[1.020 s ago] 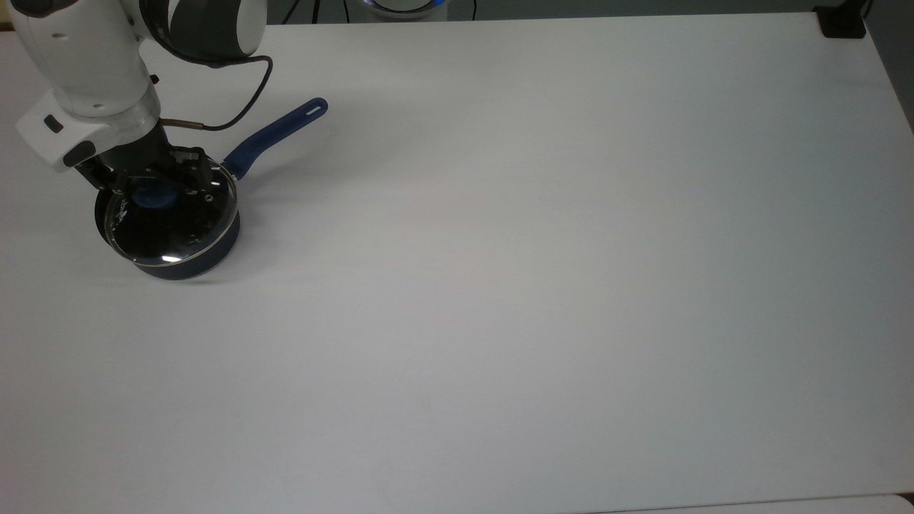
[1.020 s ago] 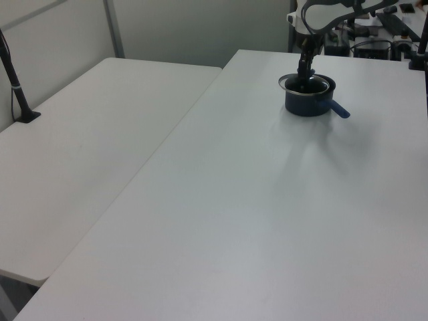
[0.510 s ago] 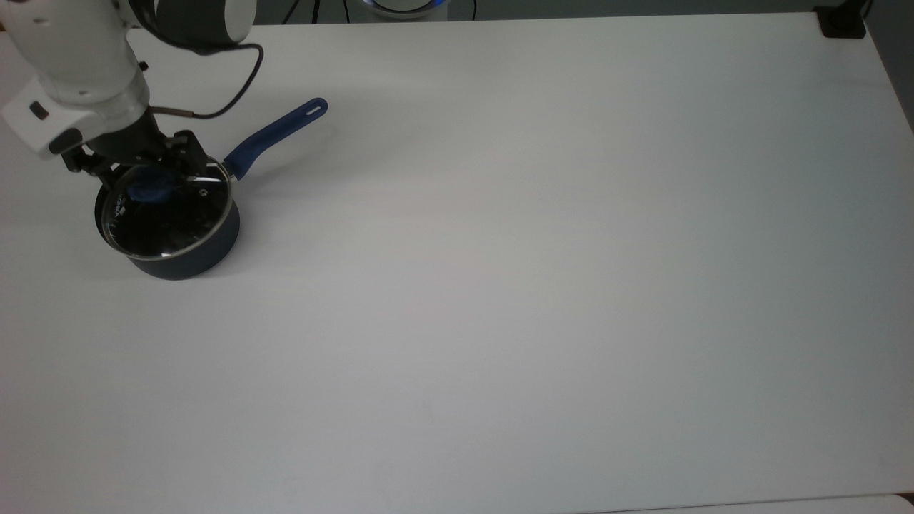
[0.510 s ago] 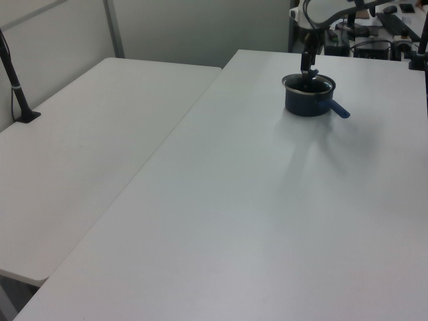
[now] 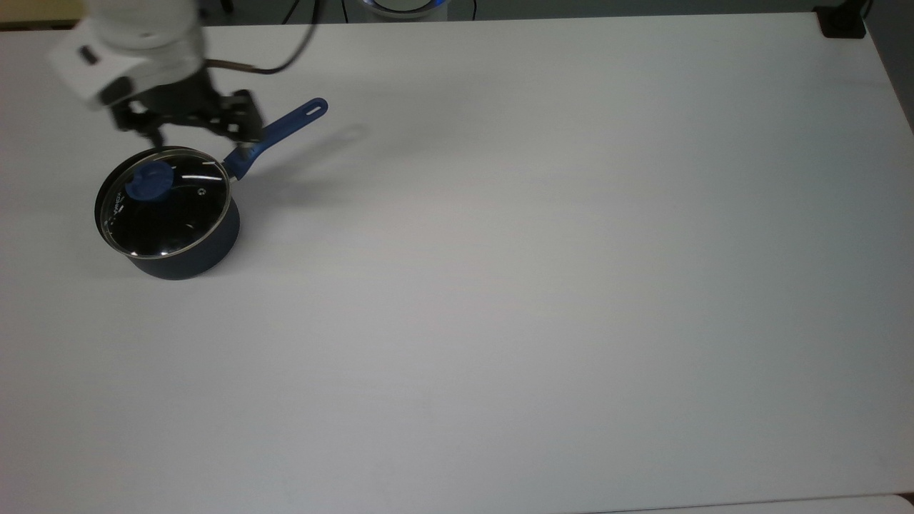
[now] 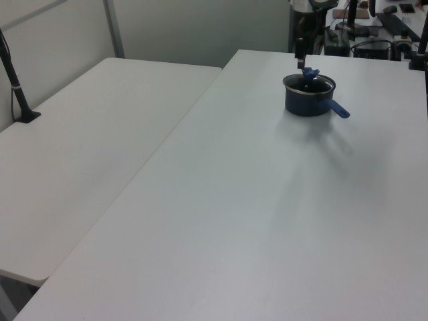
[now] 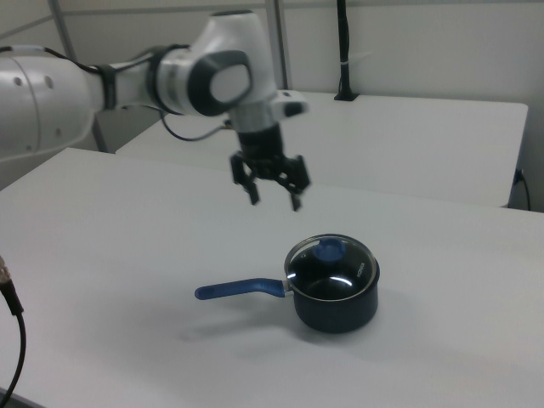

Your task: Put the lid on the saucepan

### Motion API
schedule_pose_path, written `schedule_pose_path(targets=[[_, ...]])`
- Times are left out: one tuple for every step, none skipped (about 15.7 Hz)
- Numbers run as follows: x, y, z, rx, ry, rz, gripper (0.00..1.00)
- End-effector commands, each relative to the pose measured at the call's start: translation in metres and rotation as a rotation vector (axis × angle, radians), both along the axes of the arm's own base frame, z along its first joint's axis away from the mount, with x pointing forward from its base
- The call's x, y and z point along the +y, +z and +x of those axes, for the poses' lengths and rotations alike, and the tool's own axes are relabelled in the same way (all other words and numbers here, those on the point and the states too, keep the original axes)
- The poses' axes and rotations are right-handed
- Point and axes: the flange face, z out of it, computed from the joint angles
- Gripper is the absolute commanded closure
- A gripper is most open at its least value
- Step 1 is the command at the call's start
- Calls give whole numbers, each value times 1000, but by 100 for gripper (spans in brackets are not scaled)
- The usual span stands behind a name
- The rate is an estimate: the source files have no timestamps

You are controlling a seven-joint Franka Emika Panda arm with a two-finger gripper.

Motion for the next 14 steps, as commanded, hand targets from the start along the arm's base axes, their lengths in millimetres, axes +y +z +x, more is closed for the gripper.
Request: schedule_pose_path(targets=[[71,21,-13,28,-99,-7,0],[87,30,-19,17,-126,-7,0],[103,37,-24,7,-140,-6,0],[111,47,-31,-7,-142,-2,0],[115,53,-38,-12,-138,2,0],[123,57,-43,-18,-130,8,0],[134,60,-45,-14,-121,12,0],[139,64,-51,4,-125,11,0],[144,66,-55,13,-121,10,0],[145,66,-55,14,-120,10,0],[143,63,-55,20,-123,9,0],[142,61,-54,22,-124,9,0],[142,61,-53,18,-123,9,0],[142,61,-53,17,-125,9,0]])
